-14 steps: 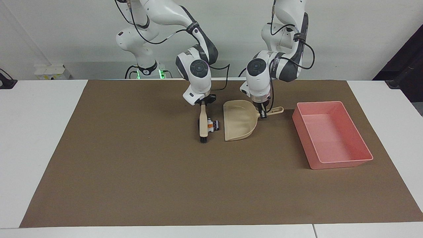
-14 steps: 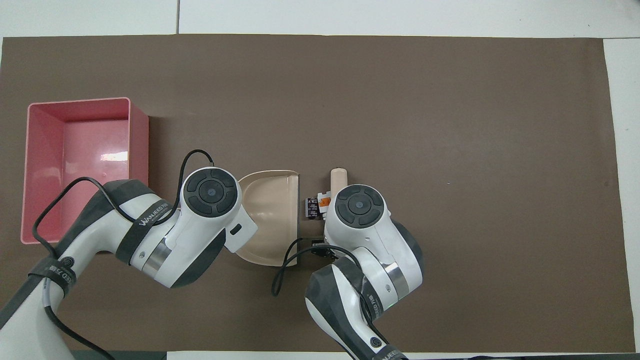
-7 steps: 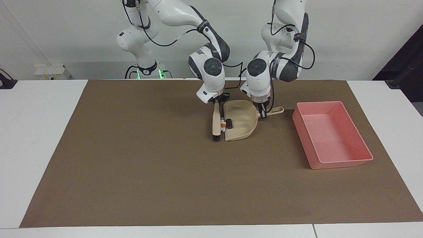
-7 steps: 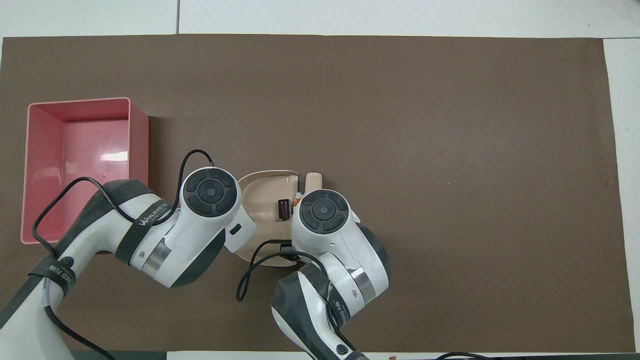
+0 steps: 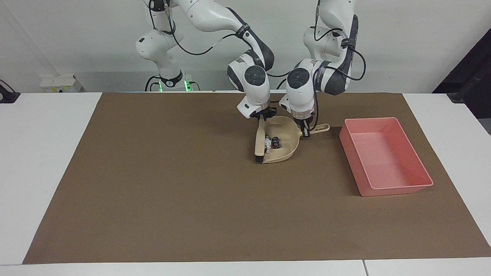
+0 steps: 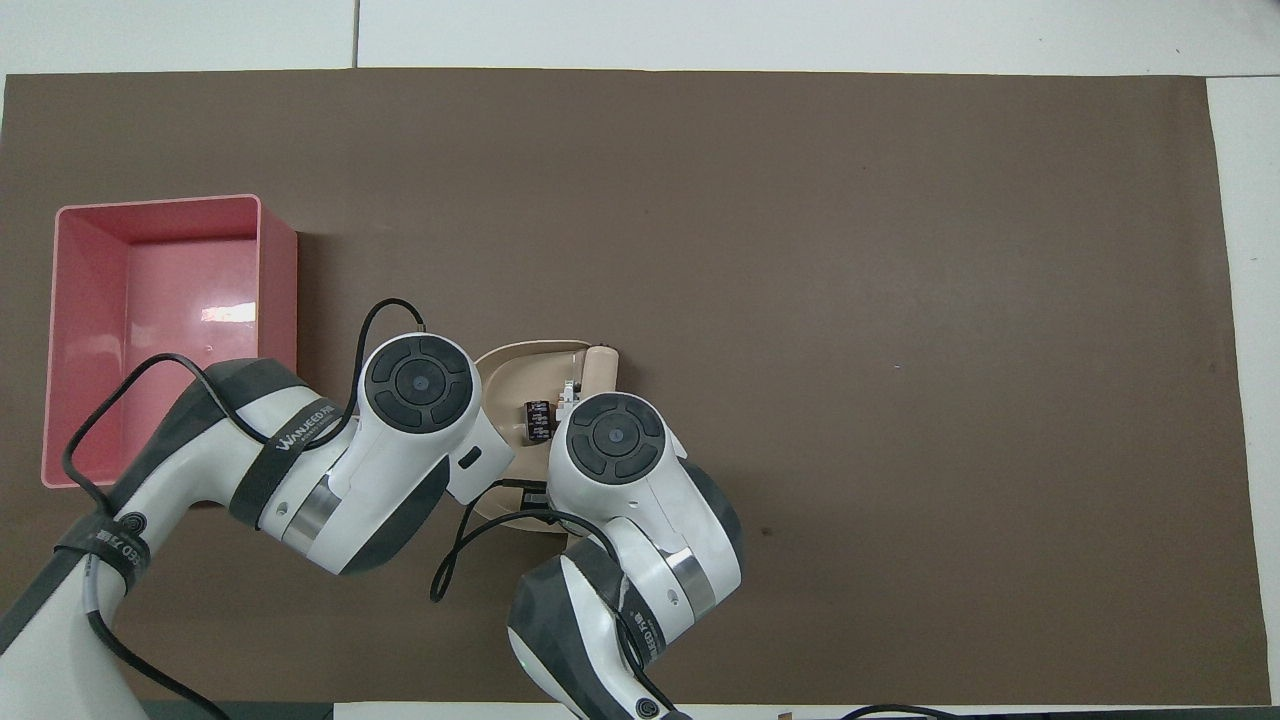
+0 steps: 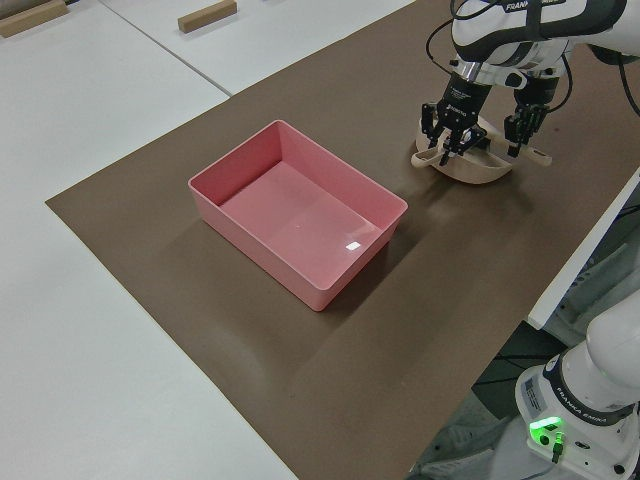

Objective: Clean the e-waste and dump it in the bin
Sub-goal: 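Sweep the electronic component into the dustpan with the right gripper's brush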

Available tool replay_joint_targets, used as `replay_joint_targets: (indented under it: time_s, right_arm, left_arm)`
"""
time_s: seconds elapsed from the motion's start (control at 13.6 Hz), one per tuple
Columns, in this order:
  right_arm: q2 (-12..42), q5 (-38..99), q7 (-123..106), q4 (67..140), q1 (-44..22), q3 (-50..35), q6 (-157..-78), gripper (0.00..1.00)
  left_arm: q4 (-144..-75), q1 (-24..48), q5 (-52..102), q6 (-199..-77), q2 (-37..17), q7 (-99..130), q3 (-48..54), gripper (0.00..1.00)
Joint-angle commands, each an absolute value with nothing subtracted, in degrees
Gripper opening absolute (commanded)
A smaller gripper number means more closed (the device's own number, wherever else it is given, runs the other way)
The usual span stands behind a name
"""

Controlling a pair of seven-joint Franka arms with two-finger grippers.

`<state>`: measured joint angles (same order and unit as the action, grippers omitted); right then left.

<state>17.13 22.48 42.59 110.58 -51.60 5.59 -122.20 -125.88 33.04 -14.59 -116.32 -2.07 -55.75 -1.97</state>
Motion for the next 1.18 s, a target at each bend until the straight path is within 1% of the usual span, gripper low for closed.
replay_joint_targets:
  time_s: [0.0, 0.44, 0.66, 0.88, 1.1]
  right_arm:
    - [18.98, 24.34, 44.82, 106.63, -51.94, 5.27, -121.82, 0.0]
    - [19.16, 23.29, 45.09, 106.61, -52.03, 5.19, -119.27, 0.0]
    - [17.85, 20.66, 44.91, 106.61, -51.42, 5.27, -115.76, 0.0]
    - [13.73, 17.59, 44.04, 107.49, -49.84, 5.45, -110.76, 0.0]
    - [7.67, 16.09, 39.22, 110.38, -46.07, 5.45, -105.83, 0.0]
  left_arm:
    - [-127.27, 31.82, -15.73, -118.21, -1.05, -54.84, -2.02, 0.0]
    - [-127.7, 30.85, -15.21, -121.02, -1.14, -55.28, -1.93, 0.0]
    - [-127.71, 30.67, -15.12, -122.08, -1.23, -55.72, -1.93, 0.0]
    - [-127.79, 29.45, -14.68, -123.48, -1.49, -58.0, -1.93, 0.0]
    - [-127.53, 27.34, -8.63, -124.89, -1.93, -64.75, -2.02, 0.0]
